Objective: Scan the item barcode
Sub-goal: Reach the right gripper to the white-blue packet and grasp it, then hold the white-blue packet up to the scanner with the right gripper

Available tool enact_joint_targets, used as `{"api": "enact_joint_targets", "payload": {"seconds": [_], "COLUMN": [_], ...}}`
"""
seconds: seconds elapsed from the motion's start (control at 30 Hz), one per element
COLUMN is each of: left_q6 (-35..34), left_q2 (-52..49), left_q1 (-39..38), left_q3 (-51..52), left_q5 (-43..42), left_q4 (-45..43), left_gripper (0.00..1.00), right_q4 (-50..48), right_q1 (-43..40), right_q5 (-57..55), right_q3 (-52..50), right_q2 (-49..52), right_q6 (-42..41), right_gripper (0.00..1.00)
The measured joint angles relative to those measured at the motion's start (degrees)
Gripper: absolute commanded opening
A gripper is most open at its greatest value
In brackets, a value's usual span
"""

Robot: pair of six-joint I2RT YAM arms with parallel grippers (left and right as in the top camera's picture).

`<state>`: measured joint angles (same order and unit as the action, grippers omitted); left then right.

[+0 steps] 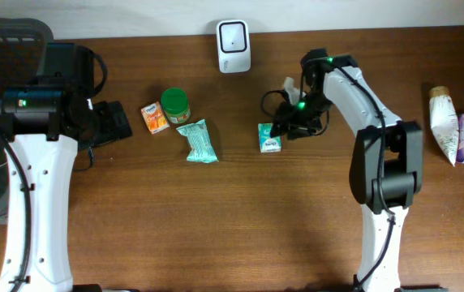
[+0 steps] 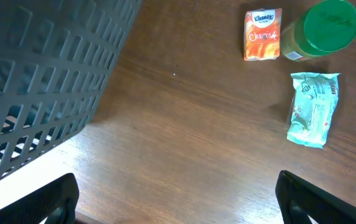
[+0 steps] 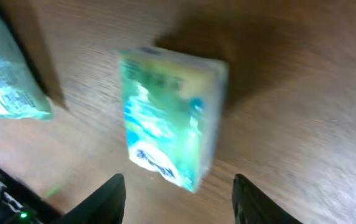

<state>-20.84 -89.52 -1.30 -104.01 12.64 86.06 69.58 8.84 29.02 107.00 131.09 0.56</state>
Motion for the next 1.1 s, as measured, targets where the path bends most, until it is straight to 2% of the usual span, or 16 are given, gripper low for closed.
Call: {"api": "enact_joint_targets", "payload": {"seconds": [0.1, 0.13, 0.17, 0.2, 0.33, 0.4, 0.5, 0.57, 0.73, 0.87, 1.1], "left_q6": [0.0, 0.0, 0.0, 0.0, 0.0, 0.0, 0.0, 0.0, 0.0, 0.0, 0.0], "left_q2": [0.0, 0.0, 0.0, 0.0, 0.0, 0.0, 0.0, 0.0, 0.0, 0.0, 0.0], "left_q1": [0.0, 0.0, 0.0, 0.0, 0.0, 0.0, 0.0, 0.0, 0.0, 0.0, 0.0], "left_q3": [0.0, 0.0, 0.0, 0.0, 0.0, 0.0, 0.0, 0.0, 0.0, 0.0, 0.0], "left_q5": [0.0, 0.0, 0.0, 0.0, 0.0, 0.0, 0.0, 0.0, 0.0, 0.0, 0.0], "left_q4": [-0.1, -0.1, 0.0, 0.0, 0.0, 0.0, 0.0, 0.0, 0.0, 0.0, 0.0], "left_gripper": [0.99, 0.99, 0.99, 0.99, 0.99, 0.99, 0.99, 0.99, 0.99, 0.99, 0.99], "right_q4": [-6.4, -8.9, -10.2, -12.6, -14.1, -14.1, -17.9, -18.6, -23.0, -26.6, -26.4], "right_q1": [1.4, 1.4, 1.4, 1.4, 1.0, 0.5, -4.4, -6.1, -5.9, -5.7, -3.6], "right_q5": [-2.2, -2.5, -2.1, -1.1, 7.0, 19.4, 47.4, 53.8, 57.6, 58.2, 58.3], "right_q3": [-3.2, -5.4, -6.5, -7.8, -10.3, -10.7, -10.1, -10.0, -6.0, 5.5, 6.1], "right_q2": [0.0, 0.0, 0.0, -0.2, -0.6, -0.5, -0.5, -0.5, -0.5, -0.1, -0.1], "right_q6": [-0.8, -0.9, -1.0, -1.2, -1.8, -0.2, 2.7, 2.9, 3.0, 0.9, -0.3], "right_gripper": [0.51, 0.45, 0.22, 0.04, 0.04, 0.04, 0.04, 0.04, 0.04, 0.04, 0.04]}}
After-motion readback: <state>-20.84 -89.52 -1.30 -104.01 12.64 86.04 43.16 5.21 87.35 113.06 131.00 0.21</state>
